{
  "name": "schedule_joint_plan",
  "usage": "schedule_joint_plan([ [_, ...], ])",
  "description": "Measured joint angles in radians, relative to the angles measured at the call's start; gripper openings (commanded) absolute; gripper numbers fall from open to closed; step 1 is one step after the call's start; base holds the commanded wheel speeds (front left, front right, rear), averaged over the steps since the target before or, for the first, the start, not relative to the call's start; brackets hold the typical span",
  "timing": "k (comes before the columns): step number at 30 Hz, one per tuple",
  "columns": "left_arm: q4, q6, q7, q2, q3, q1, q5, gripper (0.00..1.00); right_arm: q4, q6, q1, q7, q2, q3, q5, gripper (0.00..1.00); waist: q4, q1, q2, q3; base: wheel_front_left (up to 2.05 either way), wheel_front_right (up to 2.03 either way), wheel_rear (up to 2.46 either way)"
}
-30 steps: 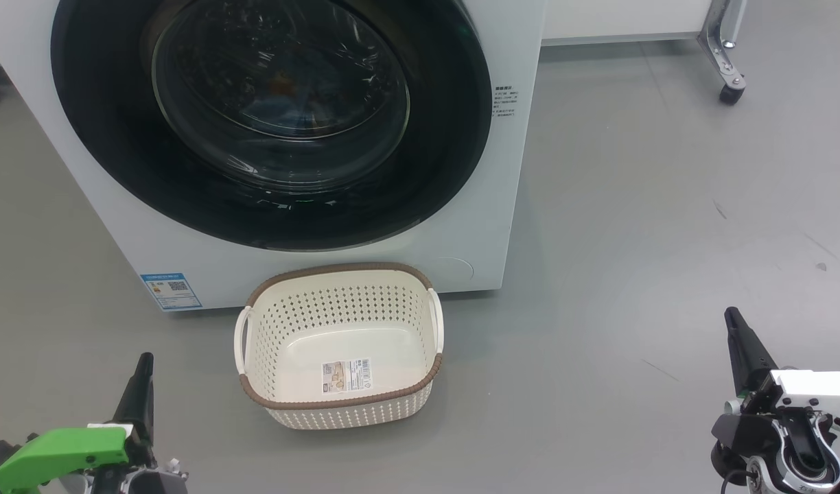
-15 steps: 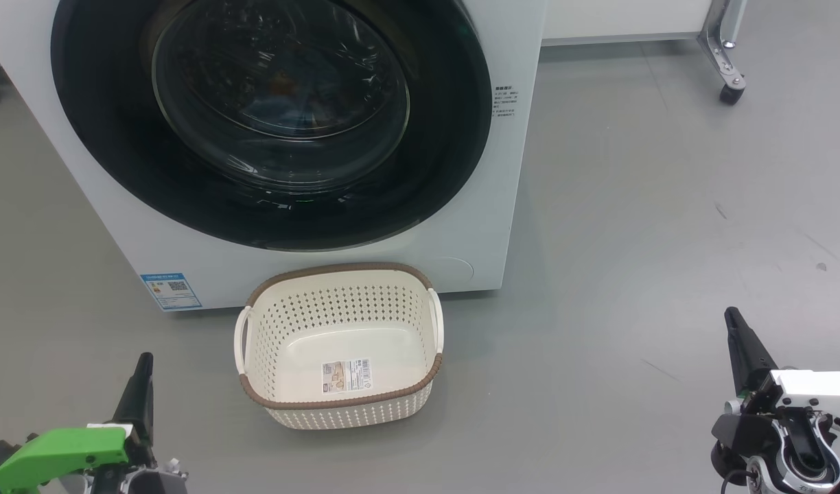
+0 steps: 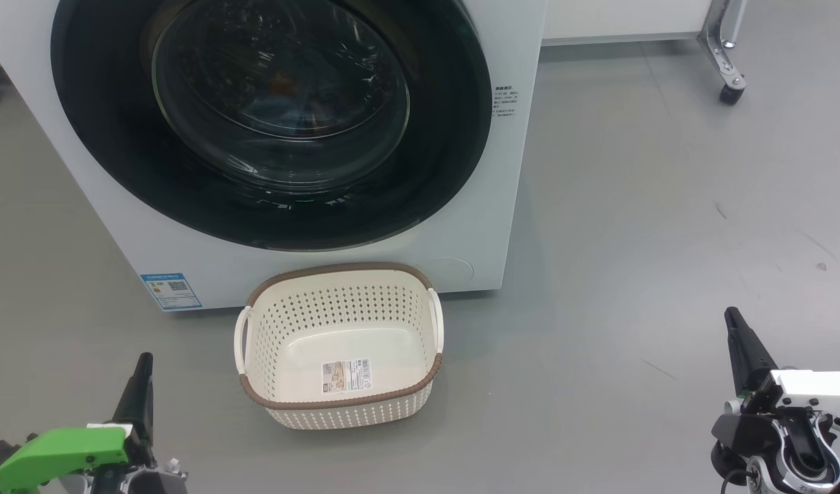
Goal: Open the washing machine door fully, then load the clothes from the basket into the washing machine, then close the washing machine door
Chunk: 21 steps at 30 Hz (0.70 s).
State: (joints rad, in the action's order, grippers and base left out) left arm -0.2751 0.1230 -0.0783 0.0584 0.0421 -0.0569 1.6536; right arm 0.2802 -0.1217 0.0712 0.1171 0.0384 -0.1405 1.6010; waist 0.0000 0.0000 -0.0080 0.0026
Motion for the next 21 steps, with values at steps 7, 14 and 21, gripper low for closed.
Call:
schedule_joint_plan([
  [7,0.0,0.0,0.0,0.0,0.001,0.0,0.0,0.0,0.0,0.0,0.0,0.0,0.0,0.0,0.0,0.0,0.0,0.0,0.0,0.0,0.0,0.0,0.0],
  [14,0.0,0.0,0.0,0.0,0.001,0.0,0.0,0.0,0.0,0.0,0.0,0.0,0.0,0.0,0.0,0.0,0.0,0.0,0.0,0.0,0.0,0.0,0.0],
  [21,0.0,0.0,0.0,0.0,0.002,0.0,0.0,0.0,0.0,0.0,0.0,0.0,0.0,0.0,0.0,0.0,0.0,0.0,0.0,0.0,0.0,0.0,0.0],
])
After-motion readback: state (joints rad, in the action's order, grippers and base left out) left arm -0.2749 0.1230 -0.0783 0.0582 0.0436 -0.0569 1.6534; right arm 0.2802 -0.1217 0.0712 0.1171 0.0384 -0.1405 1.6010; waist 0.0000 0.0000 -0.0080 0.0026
